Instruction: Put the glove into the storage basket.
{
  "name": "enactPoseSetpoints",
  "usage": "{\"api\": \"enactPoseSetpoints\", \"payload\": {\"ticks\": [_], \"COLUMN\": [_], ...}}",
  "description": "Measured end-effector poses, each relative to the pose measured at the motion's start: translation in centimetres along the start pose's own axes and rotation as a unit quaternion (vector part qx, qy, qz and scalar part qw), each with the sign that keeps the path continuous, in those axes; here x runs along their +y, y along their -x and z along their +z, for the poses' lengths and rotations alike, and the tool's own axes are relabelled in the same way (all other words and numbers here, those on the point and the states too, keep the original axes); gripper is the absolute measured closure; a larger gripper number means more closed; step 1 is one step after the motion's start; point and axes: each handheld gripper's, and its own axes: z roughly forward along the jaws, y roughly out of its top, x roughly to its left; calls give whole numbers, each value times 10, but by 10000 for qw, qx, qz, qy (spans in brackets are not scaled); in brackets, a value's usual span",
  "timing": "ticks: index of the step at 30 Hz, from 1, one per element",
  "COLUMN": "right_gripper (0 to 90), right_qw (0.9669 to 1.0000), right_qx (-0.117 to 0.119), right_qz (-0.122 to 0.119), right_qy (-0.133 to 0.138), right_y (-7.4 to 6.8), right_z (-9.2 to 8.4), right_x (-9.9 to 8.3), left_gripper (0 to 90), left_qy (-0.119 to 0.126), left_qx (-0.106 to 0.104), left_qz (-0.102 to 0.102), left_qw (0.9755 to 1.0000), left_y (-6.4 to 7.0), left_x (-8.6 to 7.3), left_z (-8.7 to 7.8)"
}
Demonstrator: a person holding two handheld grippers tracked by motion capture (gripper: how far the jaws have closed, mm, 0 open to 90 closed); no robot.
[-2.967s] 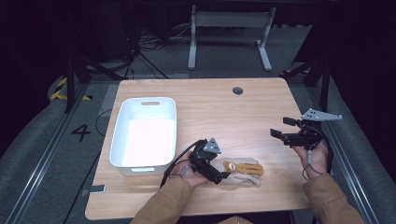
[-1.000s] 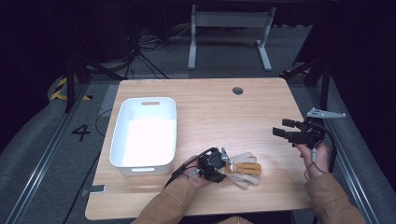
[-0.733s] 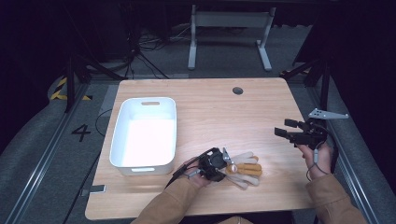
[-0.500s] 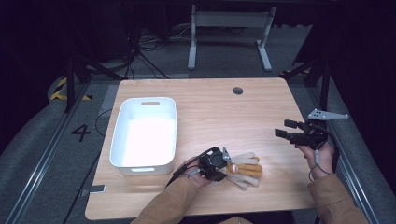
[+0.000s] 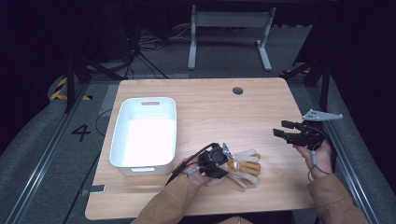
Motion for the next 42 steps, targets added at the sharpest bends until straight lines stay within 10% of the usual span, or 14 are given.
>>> {"api": "enactPoseSetpoints", "payload": {"ticks": [22, 28, 42], "right_gripper": [573, 662, 832], "right_qw": [9973, 9930, 9855], "right_qx": [-89, -122, -211], "right_qz": [-246, -274, -234], "right_qy": [-690, -1145, -1666], "right_y": [5, 7, 21], "right_z": [16, 32, 49], "right_x": [2, 5, 4], "left_gripper": [702, 695, 694], "left_qy": [-364, -353, -183], "left_qx": [259, 440, 428], "left_qz": [-492, -1067, -1656], "left_qw": [9978, 9927, 9851], "left_y": [-11, -19, -34], "left_x": [25, 29, 30], "left_z": [-47, -64, -96]}}
